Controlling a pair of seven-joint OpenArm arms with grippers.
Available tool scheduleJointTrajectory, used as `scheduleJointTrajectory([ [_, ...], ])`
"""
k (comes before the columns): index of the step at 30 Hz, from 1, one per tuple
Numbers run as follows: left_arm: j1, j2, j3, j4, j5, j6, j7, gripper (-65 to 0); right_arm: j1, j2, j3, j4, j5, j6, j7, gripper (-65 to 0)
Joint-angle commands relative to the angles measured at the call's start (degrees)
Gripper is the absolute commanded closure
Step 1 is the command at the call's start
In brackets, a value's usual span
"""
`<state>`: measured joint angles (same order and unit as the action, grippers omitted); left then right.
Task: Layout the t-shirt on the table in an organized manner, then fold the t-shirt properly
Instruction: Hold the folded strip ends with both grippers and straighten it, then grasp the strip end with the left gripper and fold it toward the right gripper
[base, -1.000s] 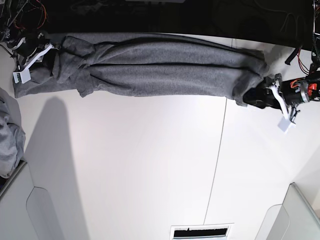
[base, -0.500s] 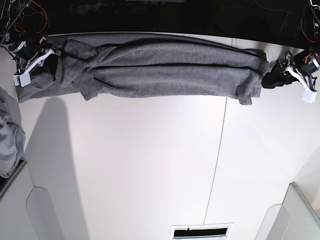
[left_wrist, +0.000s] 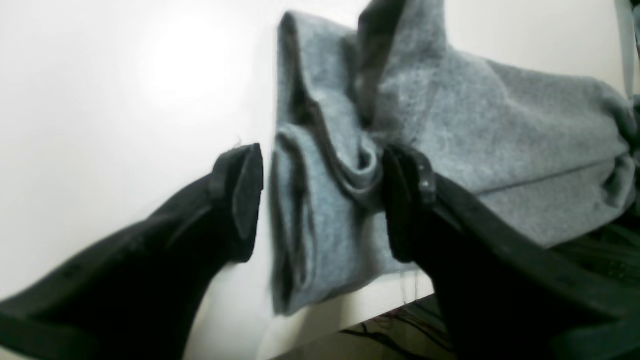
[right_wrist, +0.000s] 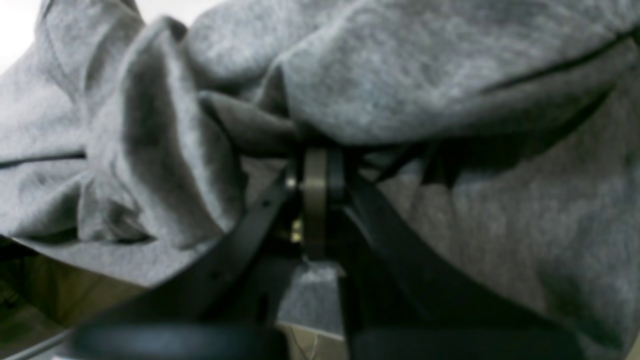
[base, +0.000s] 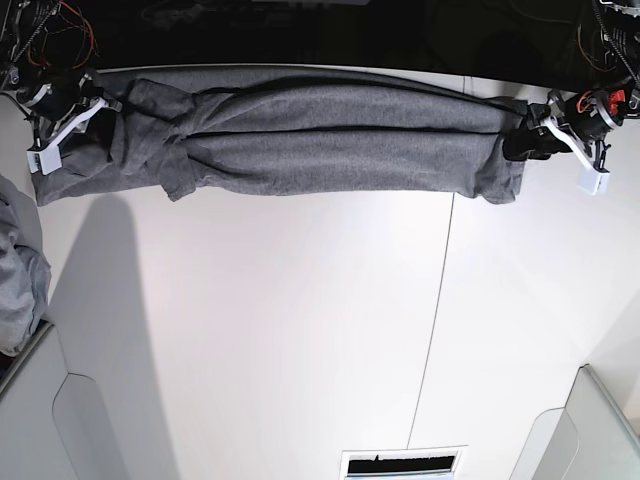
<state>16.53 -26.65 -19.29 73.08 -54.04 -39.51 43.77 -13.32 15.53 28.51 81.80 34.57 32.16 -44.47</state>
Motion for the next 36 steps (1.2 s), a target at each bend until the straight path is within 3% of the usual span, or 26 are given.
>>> scheduleJointTrajectory([
  [1,0.0,-0.8,1.0,0.7,-0.6,-0.5,-0.3,-39.6,0.4,0.8,0.2,0.6,1.1,0.4,0.3,0.0],
  [9,-0.2,-0.8,8.0,0.7,0.3,-0.5,-1.4,-38.6,0.4,0.8,0.2,0.6,1.0,0.4,0.3,0.0],
  [10,-0.2,-0.8,8.0,0.7,0.3,-0.5,-1.4,-34.9,0.4,0.8,0.2,0.6,1.0,0.4,0.3,0.0],
  [13,-0.2,-1.2,7.7,0.8,0.1,-0.5,-1.3,-5.4,0.4,0.8,0.2,0.6,1.1,0.4,0.3,0.0],
  [14,-0.2,-1.1,7.3,1.0,-0.6,-0.5,-1.0,0.0,0.4,0.8,0.2,0.6,1.0,0.4,0.3,0.0],
  [20,1.6,-1.0,5.9,9.3,-6.6,-0.5,3.7,0.0,0.4,0.8,0.2,0.6,1.0,0.4,0.3,0.0],
  [26,4.8,-0.5,6.2,24.5,-6.6,-0.5,5.2,0.0,0.6,0.8,0.2,0.6,1.0,0.4,0.3,0.0],
  [33,4.4,5.0,13.6,31.5,-6.0,-0.5,7.1,0.0,0.6,0.8,0.2,0.6,1.0,0.4,0.3,0.0],
  [36,3.1,8.9,20.1,31.6,-0.3,0.2,6.6,0.0,0.6,0.8,0.2,0.6,1.0,0.4,0.0,0.0],
])
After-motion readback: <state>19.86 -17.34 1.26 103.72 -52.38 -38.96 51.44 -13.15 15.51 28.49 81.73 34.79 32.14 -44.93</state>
